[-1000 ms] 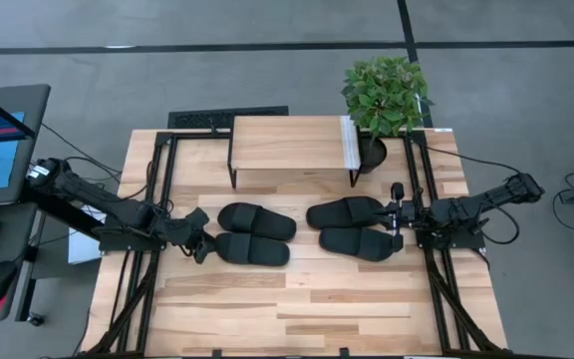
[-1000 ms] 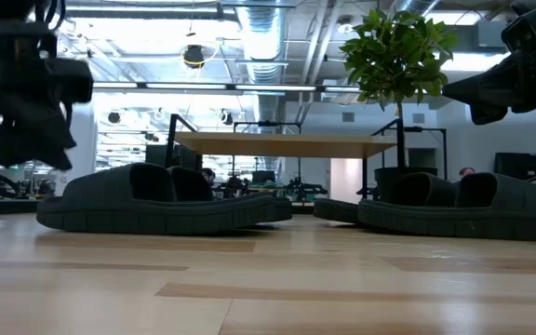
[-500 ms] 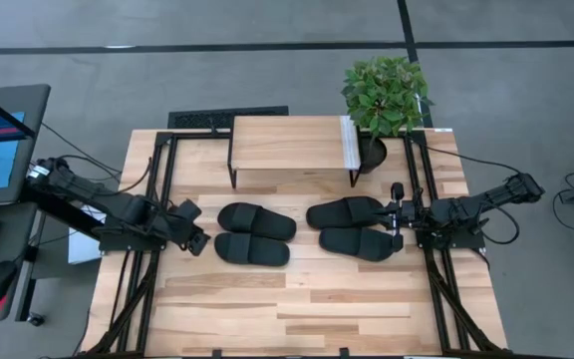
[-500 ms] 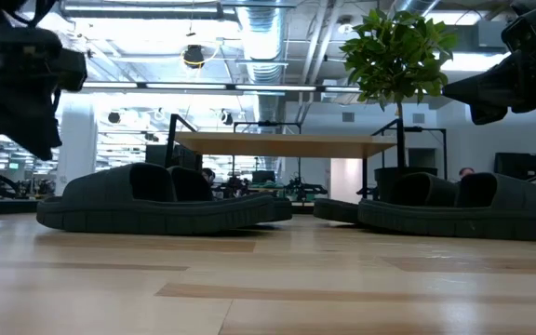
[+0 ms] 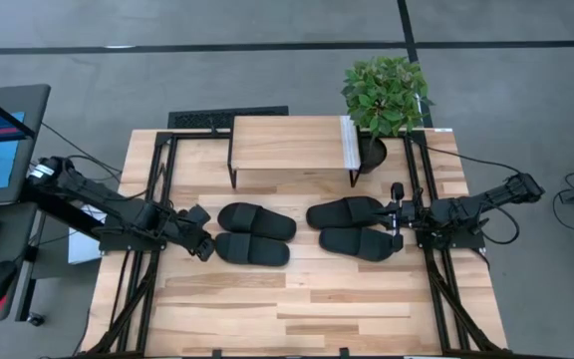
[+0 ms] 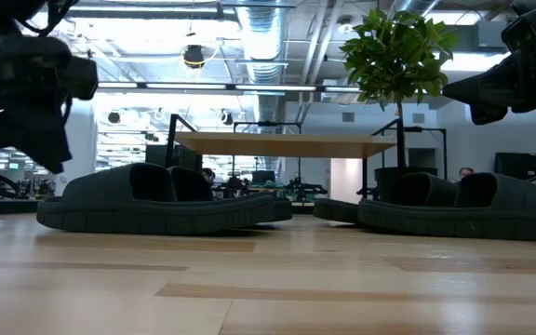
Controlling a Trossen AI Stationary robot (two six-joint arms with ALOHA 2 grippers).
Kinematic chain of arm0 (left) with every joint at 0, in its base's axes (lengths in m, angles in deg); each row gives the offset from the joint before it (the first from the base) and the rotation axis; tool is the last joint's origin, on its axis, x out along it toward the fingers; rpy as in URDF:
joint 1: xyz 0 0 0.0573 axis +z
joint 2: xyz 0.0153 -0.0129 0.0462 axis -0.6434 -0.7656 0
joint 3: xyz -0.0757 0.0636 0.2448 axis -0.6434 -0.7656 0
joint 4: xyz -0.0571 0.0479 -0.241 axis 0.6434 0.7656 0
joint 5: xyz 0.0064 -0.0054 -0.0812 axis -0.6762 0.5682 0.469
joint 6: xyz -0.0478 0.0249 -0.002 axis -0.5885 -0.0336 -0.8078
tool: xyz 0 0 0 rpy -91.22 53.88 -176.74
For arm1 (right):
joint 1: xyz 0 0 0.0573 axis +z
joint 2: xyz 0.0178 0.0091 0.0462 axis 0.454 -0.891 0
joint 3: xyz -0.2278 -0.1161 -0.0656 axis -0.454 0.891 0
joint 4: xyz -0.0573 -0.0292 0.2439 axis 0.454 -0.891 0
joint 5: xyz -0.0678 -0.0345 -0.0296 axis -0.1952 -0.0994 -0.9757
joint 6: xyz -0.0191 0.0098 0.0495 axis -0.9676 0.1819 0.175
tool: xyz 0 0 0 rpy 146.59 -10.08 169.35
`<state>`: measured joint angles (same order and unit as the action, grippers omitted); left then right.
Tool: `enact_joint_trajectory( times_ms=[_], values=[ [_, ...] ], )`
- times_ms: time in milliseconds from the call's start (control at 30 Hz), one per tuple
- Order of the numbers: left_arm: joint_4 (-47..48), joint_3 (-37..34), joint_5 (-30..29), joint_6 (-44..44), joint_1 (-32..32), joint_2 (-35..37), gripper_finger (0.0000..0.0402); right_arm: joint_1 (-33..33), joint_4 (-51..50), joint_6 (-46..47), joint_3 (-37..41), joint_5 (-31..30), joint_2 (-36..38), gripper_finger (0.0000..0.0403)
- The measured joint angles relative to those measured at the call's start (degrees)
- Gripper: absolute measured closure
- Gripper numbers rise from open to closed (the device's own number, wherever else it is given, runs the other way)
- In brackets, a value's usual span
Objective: Pick and place slides into the shelf
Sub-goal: Put the bottom left black slide on the shelf
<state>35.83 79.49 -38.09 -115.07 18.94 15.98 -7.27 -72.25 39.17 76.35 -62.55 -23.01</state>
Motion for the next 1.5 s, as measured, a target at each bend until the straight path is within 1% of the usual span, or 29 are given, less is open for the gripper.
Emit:
enact_joint_trajectory(
  times_ms=[67,167,333,400,467,533,633,800,933,1033,1100,1267,1500],
  values=[
    [-0.77,1.06,-0.09,3.06,0.00,-0.80,0.0242,0.00,0.00,-0.01,0.01,0.01,0.00,0.0403],
    [-0.80,3.17,-1.95,8.73,-0.07,-1.95,0.0242,0.01,0.00,0.01,0.01,0.01,0.02,0.0403],
    [-0.68,8.13,-5.71,21.20,-0.10,-4.09,0.0242,0.00,0.00,0.01,0.01,0.00,0.01,0.0403],
    [-0.70,10.25,-6.34,25.91,-0.20,-5.33,0.0242,0.01,0.00,0.01,0.01,0.00,0.01,0.0403],
    [-0.69,12.02,-5.96,28.20,-0.22,-6.54,0.0242,0.02,0.02,0.02,0.02,0.00,0.02,0.0403],
    [-0.49,13.36,-5.41,28.24,-0.22,-7.84,0.0242,0.02,0.00,-0.01,0.00,0.02,0.00,0.0403],
    [-0.54,14.21,-4.86,23.77,-0.22,-9.42,0.0242,0.00,0.01,0.02,0.01,0.00,0.00,0.0403],
    [-0.18,14.21,-2.50,9.92,-0.20,-11.89,0.0242,0.00,-0.01,0.01,0.00,0.02,0.01,0.0403],
    [-0.12,14.21,-1.96,0.66,-0.20,-14.08,0.0242,0.02,0.00,0.01,0.01,0.00,0.01,0.0403],
    [0.27,14.23,0.06,-4.80,-0.15,-15.58,0.0242,-0.01,0.01,0.02,0.00,0.00,0.02,0.0403],
    [1.06,14.23,3.08,-7.82,-0.17,-16.68,0.0242,0.00,0.01,0.00,0.00,0.00,0.00,0.0403],
    [1.10,14.23,5.96,-11.10,-0.17,-18.78,0.0242,0.00,0.01,0.00,0.01,0.00,0.02,0.0403],
    [1.93,14.22,6.61,-10.87,1.00,-22.08,0.0242,0.01,-0.01,-0.01,0.00,0.01,0.01,0.0403]
  ],
)
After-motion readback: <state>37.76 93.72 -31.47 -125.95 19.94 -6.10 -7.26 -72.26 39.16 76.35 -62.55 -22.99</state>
